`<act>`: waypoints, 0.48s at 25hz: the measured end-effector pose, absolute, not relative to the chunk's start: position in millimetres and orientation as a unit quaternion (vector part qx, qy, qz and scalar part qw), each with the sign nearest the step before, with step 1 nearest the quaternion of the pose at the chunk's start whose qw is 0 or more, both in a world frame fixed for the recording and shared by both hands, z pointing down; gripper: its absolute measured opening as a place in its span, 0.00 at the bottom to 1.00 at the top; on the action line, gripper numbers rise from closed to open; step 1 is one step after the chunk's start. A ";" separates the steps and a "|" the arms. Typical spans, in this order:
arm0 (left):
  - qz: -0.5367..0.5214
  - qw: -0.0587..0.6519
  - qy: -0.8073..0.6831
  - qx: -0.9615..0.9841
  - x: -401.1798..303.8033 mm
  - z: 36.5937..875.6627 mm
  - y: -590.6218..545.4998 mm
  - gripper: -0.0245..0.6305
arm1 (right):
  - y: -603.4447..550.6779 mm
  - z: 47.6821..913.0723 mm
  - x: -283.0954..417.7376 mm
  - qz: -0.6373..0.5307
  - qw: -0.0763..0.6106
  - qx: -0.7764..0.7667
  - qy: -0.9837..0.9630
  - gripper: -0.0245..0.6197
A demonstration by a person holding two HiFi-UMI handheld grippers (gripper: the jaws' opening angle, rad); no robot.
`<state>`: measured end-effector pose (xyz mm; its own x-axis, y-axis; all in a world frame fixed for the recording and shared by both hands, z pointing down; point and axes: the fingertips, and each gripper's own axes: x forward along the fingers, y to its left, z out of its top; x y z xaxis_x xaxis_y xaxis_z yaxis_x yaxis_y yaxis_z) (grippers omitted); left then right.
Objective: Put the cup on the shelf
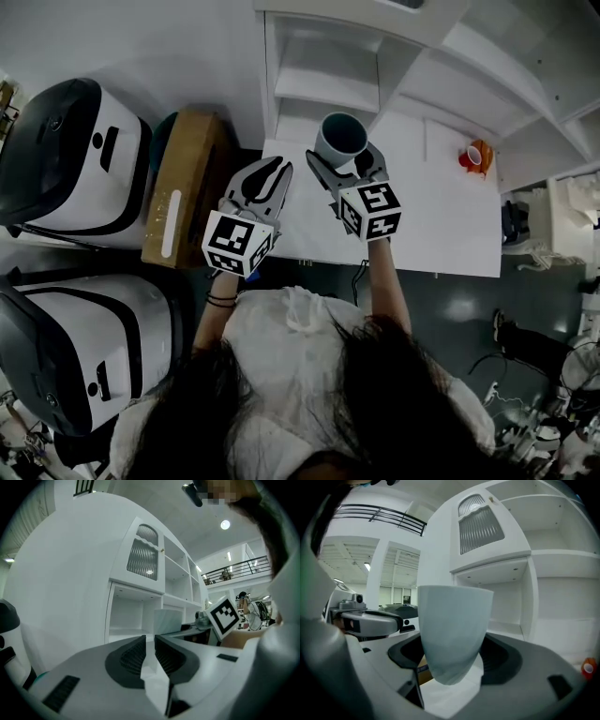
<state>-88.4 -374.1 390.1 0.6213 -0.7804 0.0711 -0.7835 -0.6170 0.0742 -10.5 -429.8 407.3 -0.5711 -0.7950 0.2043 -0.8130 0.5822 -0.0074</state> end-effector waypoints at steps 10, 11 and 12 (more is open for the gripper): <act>0.016 0.051 -0.420 0.906 -98.7 394.4 -401.2 0.12 | -533.6 387.6 -19.2 0.025 0.103 0.477 -0.872 0.59; 0.016 0.051 -0.419 0.906 -99.6 394.8 -403.4 0.12 | -544.4 387.8 -19.5 0.023 0.107 0.481 -0.870 0.59; 0.015 0.051 -0.418 0.907 -100.6 395.1 -405.5 0.12 | -555.1 387.9 -19.5 0.021 0.111 0.484 -0.868 0.59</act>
